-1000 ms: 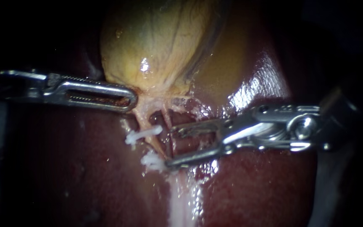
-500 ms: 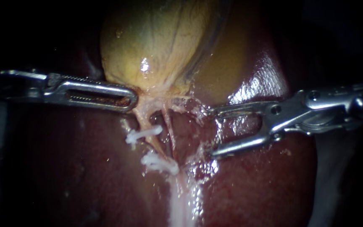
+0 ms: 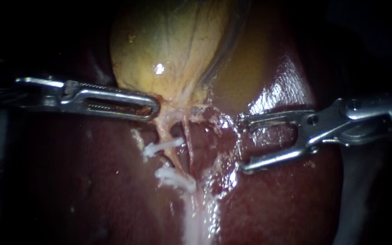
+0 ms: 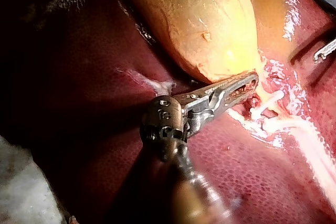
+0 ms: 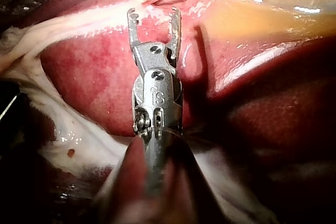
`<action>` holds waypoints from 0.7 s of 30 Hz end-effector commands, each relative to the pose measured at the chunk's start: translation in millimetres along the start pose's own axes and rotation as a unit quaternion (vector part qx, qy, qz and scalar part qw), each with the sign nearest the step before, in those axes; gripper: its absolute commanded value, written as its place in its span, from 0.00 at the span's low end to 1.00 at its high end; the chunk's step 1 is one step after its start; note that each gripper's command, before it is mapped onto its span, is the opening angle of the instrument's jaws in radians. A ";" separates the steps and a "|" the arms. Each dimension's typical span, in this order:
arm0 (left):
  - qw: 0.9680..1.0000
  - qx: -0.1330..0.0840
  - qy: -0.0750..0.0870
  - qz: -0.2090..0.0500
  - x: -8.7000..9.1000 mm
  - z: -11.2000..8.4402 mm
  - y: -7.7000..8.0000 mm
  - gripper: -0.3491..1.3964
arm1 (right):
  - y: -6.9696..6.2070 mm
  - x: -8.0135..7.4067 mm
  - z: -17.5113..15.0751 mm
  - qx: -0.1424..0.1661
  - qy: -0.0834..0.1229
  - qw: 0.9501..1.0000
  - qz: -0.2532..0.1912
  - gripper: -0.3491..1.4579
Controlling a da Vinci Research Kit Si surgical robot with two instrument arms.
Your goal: Going back third clip left tube
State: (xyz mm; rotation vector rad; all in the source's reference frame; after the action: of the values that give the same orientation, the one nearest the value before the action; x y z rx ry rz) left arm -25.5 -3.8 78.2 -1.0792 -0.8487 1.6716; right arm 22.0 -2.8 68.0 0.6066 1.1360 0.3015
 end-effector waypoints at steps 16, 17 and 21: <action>1.000 -0.005 -0.008 0.004 -0.6 3.0 -0.2 0.00 | -0.1 0.0 -0.1 0.000 0.000 1.000 0.000 0.47; 1.000 -0.005 -0.008 0.004 -0.6 3.0 -0.2 0.00 | -0.1 0.1 -0.1 0.000 0.000 1.000 0.000 0.47; 1.000 -0.005 -0.008 0.004 -0.6 3.0 -0.2 0.00 | -0.1 0.1 0.0 0.000 0.000 1.000 0.000 0.47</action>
State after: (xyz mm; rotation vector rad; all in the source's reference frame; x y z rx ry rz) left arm -28.1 -4.5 79.7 -1.0790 -0.8662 1.6862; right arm 22.0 -2.9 67.8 0.6069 1.1363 0.3022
